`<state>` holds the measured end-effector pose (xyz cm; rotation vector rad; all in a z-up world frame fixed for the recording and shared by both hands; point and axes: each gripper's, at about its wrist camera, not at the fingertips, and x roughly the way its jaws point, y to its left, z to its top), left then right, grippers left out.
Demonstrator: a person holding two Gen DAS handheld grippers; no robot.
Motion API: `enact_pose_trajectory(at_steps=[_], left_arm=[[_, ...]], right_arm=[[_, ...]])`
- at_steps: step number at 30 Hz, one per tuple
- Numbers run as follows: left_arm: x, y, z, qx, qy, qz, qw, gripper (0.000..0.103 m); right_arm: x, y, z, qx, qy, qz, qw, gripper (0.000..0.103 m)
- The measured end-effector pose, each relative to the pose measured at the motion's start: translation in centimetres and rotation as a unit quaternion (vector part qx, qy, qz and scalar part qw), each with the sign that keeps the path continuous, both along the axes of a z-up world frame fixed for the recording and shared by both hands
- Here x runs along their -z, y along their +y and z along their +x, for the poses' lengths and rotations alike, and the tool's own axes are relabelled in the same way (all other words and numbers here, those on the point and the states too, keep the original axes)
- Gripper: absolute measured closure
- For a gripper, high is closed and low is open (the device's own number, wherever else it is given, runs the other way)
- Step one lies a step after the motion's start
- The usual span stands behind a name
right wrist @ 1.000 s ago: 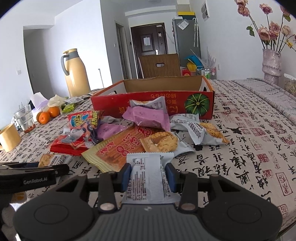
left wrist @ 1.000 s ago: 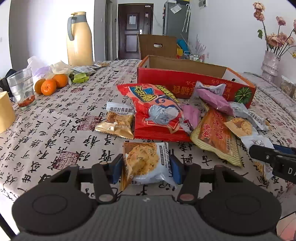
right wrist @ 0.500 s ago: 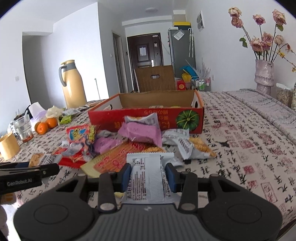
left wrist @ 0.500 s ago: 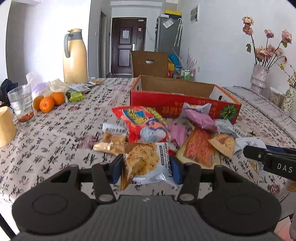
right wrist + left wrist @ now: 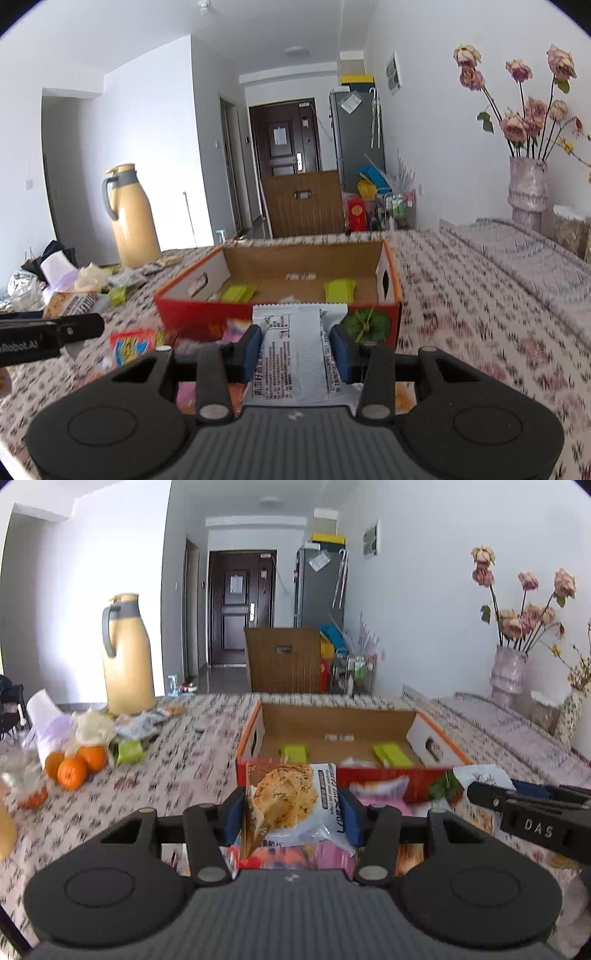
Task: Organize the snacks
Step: 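Lift both packets and carry them over the cardboard box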
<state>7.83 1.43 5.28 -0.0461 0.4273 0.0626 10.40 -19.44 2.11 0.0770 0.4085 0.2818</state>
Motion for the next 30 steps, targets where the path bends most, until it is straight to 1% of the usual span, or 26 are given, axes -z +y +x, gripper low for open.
enact_pose_trajectory(at_steps=[5,11,18,23,26,30], left_arm=[[-1.4,-0.3,3.2,0.009,-0.016,0.003,0.9998,0.050],[-2.7,-0.5,7.7,0.014,-0.021,0.010,0.9996,0.050],[-3.9,-0.3,12.6,0.007,-0.024,0.015,0.9996,0.050],[-4.0,-0.1,15.8,0.006,-0.021,0.014,0.9997,0.050],[-3.7,0.1,17.8,0.001,-0.015,0.007,0.9999,0.050],[-2.6,0.6,20.1,-0.011,-0.006,0.003,0.9999,0.050]], right_arm=[[-0.9,0.1,3.3,0.014,-0.009,-0.002,1.000,0.063],[-1.9,0.4,7.3,0.027,-0.023,-0.002,0.999,0.063],[-2.6,1.3,11.4,0.032,-0.032,0.000,0.999,0.063],[-2.8,2.2,14.4,0.036,-0.031,-0.002,0.999,0.063],[-2.5,2.6,16.1,0.041,-0.027,-0.001,0.999,0.063],[-1.6,3.1,17.9,0.042,-0.018,0.006,0.999,0.063]])
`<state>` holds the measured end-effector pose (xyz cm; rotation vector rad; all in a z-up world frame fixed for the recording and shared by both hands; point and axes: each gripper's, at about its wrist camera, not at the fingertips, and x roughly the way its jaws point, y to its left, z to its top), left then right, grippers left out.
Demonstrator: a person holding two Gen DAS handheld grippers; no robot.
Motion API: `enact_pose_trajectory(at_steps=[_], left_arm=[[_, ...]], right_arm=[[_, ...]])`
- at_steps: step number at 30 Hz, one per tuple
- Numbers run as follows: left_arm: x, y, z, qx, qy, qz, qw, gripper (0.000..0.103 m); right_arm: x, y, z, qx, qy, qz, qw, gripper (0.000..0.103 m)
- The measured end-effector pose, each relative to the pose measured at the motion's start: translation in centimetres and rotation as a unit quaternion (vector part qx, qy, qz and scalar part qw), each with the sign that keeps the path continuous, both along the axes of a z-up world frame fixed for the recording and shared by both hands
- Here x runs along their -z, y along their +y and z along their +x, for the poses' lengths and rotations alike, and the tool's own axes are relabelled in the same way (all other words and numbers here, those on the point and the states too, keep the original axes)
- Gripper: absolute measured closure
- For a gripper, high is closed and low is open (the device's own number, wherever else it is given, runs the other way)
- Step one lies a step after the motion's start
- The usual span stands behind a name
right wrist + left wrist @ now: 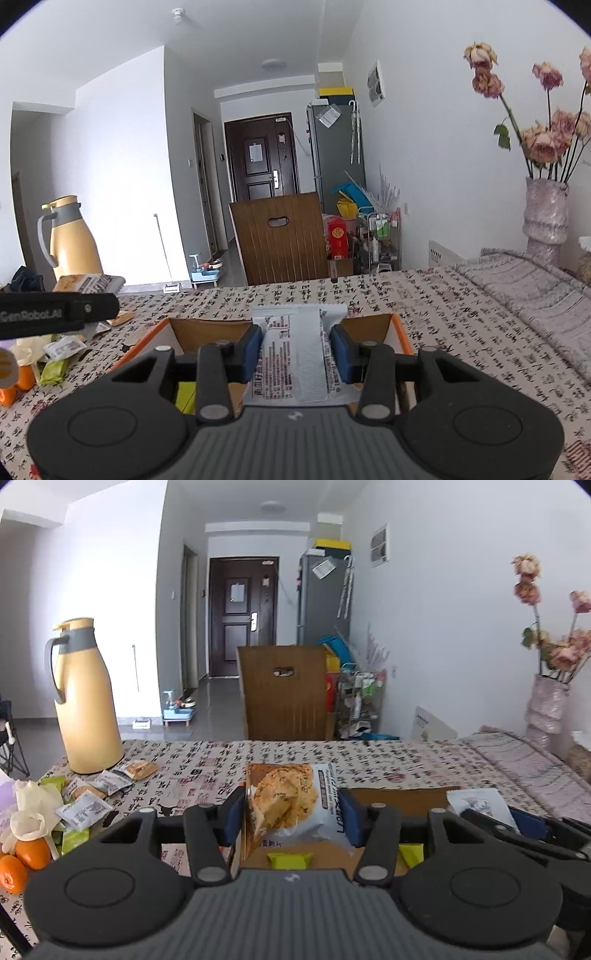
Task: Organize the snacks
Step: 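Lift both packets and carry them over the cardboard box, then open both grippers to drop the packets into the box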
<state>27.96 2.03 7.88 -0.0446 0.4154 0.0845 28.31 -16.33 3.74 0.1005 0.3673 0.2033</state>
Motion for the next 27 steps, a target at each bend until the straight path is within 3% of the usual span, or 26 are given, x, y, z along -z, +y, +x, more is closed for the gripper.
enact_pose_trajectory(at_steps=[15,19,20,21,22,23,24,27], left_arm=[[4.3,2.6,2.5,-0.015,0.041,-0.013,0.9989,0.049],[4.2,2.6,2.1,-0.029,0.034,-0.017,0.9988,0.037],[4.1,2.7,2.0,-0.029,0.031,-0.019,0.9989,0.034],[4.0,2.8,1.9,-0.030,0.028,-0.021,0.9990,0.024],[3.8,2.7,1.7,-0.033,0.023,-0.020,0.9990,0.007],[3.7,2.7,1.5,-0.042,0.016,-0.017,0.9988,0.000],[3.6,2.6,1.2,-0.050,0.006,-0.012,0.9986,0.000],[3.3,2.7,1.1,-0.041,0.001,-0.018,0.9990,0.000]], right_arm=[[4.5,1.2,2.6,-0.013,0.069,-0.017,0.997,0.063],[4.4,1.1,2.6,-0.014,0.074,-0.016,0.997,0.059],[4.4,1.0,2.6,-0.016,0.078,-0.013,0.997,0.050],[4.4,0.8,2.6,-0.015,0.082,-0.005,0.996,0.038],[4.3,0.6,2.5,-0.014,0.083,0.001,0.996,0.031],[4.2,0.4,2.5,-0.011,0.081,0.004,0.997,0.017],[4.1,0.1,2.3,-0.006,0.078,0.008,0.997,0.009],[4.0,-0.1,2.2,-0.001,0.075,0.013,0.997,0.002]])
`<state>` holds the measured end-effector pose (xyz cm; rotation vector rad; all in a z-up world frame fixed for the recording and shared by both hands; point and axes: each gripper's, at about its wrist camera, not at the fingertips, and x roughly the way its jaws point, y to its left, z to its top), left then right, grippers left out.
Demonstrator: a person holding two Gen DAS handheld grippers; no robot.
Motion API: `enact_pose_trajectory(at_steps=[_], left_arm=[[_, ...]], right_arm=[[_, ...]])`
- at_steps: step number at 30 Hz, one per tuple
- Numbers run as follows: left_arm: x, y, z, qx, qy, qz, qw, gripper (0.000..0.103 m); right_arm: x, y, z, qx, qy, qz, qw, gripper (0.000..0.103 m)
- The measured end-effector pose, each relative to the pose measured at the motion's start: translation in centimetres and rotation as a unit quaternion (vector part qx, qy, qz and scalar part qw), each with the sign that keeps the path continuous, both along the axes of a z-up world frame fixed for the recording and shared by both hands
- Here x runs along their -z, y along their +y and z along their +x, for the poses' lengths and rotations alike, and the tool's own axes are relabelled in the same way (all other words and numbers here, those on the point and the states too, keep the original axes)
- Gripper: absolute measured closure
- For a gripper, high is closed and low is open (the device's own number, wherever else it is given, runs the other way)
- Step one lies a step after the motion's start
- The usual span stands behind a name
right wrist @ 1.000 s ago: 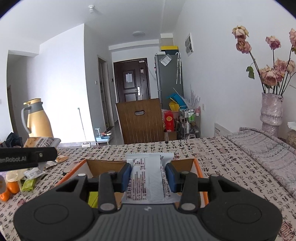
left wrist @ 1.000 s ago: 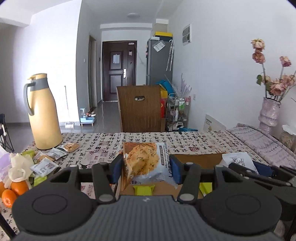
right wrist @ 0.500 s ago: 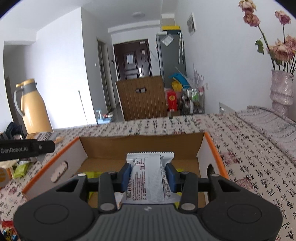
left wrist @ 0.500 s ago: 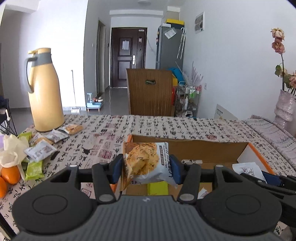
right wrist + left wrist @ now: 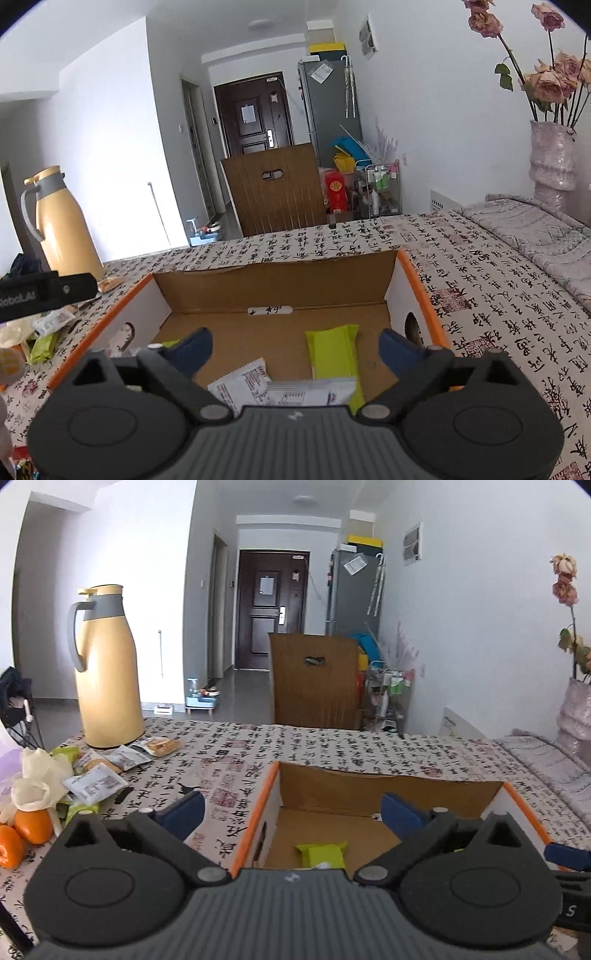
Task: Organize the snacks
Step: 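Open both grippers to drop the packets into the box, then withdraw both tools from the box toward the snack pile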
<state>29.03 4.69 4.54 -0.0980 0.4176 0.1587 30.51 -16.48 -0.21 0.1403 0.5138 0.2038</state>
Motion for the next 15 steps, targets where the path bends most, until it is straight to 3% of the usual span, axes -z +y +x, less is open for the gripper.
enact_pose_trajectory(at_steps=[15], left_arm=[[-1.9,-0.8,-1.3,0.007,-0.012,0.008,0.9999,0.000]], right_arm=[[-2.0,-0.2,-1.2,0.000,-0.015,-0.004,1.000,0.000]])
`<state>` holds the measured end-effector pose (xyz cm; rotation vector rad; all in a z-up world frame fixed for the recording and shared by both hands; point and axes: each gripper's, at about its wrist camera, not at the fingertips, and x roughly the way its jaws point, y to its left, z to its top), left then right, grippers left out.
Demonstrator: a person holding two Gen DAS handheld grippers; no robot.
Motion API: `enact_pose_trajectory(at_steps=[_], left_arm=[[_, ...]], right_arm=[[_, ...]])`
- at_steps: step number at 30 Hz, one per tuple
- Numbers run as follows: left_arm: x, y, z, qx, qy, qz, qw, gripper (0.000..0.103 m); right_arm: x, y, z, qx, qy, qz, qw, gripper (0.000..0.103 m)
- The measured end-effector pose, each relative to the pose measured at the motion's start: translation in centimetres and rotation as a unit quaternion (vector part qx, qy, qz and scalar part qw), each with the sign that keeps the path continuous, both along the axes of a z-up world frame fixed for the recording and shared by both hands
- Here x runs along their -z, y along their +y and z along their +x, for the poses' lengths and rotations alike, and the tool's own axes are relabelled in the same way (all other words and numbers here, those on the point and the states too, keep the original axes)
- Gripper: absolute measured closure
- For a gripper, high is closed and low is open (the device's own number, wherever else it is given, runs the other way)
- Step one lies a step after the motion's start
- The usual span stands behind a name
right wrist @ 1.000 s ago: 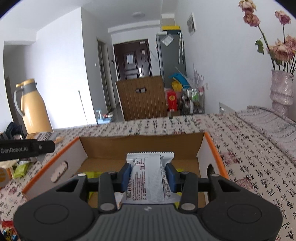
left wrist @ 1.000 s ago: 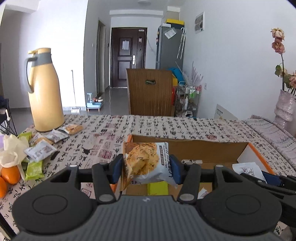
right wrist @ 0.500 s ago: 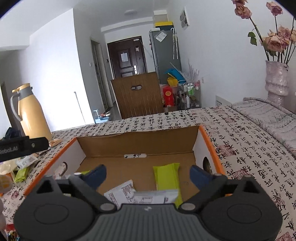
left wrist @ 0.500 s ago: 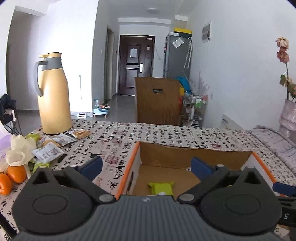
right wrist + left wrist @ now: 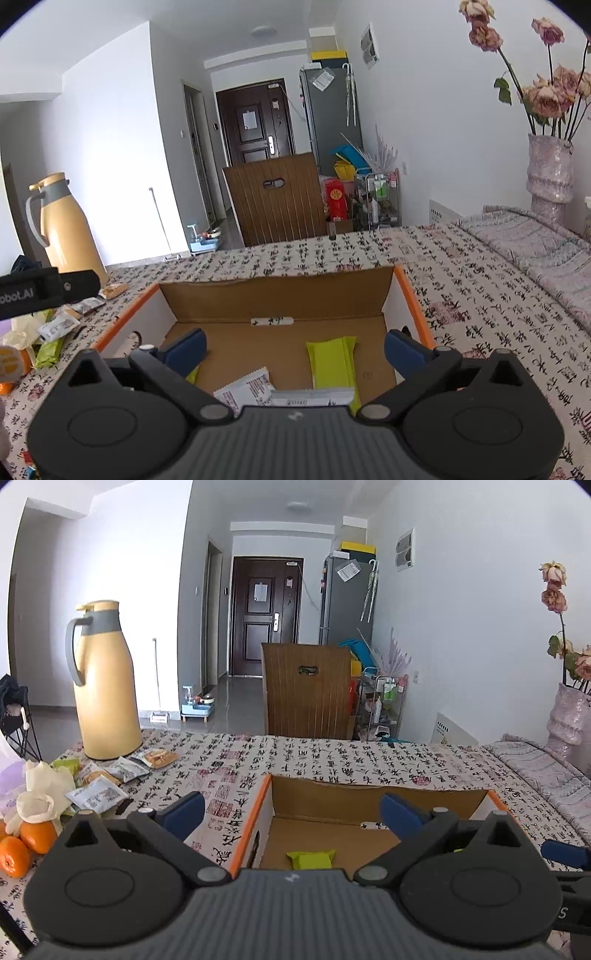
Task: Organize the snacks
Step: 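Withdraw both tools from the box toward the snack pile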
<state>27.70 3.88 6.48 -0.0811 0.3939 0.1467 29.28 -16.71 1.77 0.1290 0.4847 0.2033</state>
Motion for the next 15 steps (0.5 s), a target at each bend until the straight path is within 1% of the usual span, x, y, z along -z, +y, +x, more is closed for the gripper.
enact_pose_trajectory(at_steps=[10,15], left_arm=[[-2.1,0.1,-3.7,-0.015,-0.012,0.008,0.9998,0.000],[-2.1,-0.2,-6.0,-0.011,-0.012,0.012,0.9998,0.000]], right_arm=[[-1.9,-0.4,-3.6,-0.014,-0.015,-0.006,1.000,0.000],[-2.2,-0.8,-5.8,-0.021,-0.017,-0.013,1.000,0.000]])
